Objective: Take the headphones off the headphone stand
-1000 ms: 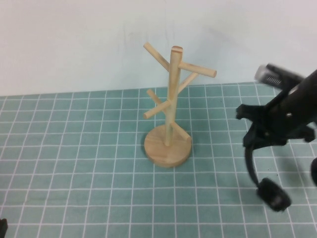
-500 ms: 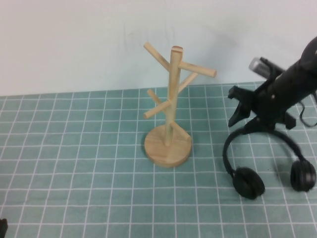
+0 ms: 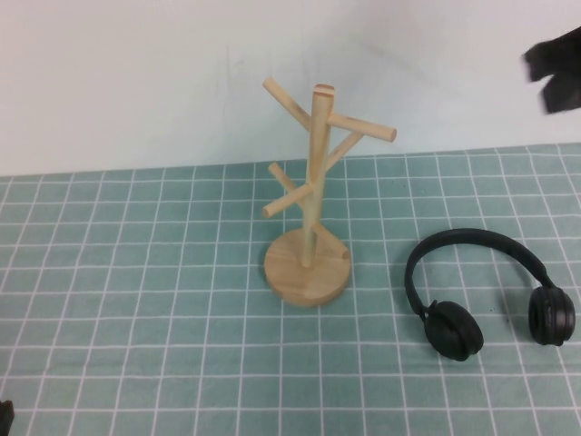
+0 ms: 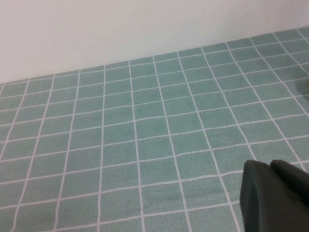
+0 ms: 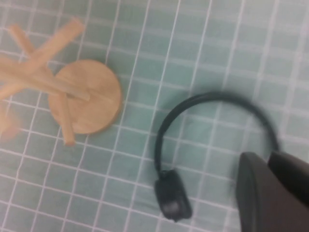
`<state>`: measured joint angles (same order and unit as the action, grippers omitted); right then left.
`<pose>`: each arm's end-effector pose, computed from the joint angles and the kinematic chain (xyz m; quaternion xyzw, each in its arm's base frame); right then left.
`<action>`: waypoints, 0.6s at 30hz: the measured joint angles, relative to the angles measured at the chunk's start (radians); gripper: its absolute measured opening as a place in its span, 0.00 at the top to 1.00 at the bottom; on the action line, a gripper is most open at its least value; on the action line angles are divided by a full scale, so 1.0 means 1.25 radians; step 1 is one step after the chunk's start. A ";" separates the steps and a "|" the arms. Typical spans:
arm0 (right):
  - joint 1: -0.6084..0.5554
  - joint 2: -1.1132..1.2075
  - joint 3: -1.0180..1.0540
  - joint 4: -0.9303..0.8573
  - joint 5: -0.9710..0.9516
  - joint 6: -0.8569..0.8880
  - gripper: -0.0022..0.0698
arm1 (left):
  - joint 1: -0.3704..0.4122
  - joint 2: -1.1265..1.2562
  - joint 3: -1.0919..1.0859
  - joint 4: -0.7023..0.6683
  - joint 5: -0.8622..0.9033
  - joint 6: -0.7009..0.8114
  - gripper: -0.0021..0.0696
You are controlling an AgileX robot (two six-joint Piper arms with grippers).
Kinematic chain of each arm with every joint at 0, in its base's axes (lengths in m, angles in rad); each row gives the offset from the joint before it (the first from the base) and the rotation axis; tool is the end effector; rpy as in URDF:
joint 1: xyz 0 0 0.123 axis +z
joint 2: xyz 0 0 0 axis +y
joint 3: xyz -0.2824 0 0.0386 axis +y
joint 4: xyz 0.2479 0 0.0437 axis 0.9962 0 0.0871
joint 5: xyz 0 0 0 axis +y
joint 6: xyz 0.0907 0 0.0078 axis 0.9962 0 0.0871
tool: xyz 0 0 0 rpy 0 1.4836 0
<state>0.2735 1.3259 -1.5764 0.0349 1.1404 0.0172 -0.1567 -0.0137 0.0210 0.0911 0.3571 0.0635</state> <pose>0.2509 0.0734 0.4446 -0.1177 0.9195 0.0715 0.3681 0.0526 -0.0054 0.1747 0.1119 0.7897 0.0103 0.6031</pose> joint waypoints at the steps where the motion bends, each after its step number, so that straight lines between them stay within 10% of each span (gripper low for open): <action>1: 0.007 -0.030 0.019 -0.008 -0.003 0.000 0.97 | 0.000 0.000 0.000 0.000 0.000 0.000 0.98; 18: 0.017 -0.623 0.593 -0.028 -0.344 0.037 0.98 | 0.000 0.000 0.000 0.000 0.000 0.000 0.98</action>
<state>0.2949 0.5475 -0.8350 0.0000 0.7102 0.0634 -0.1567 -0.0137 0.0210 0.0911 0.3571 0.0635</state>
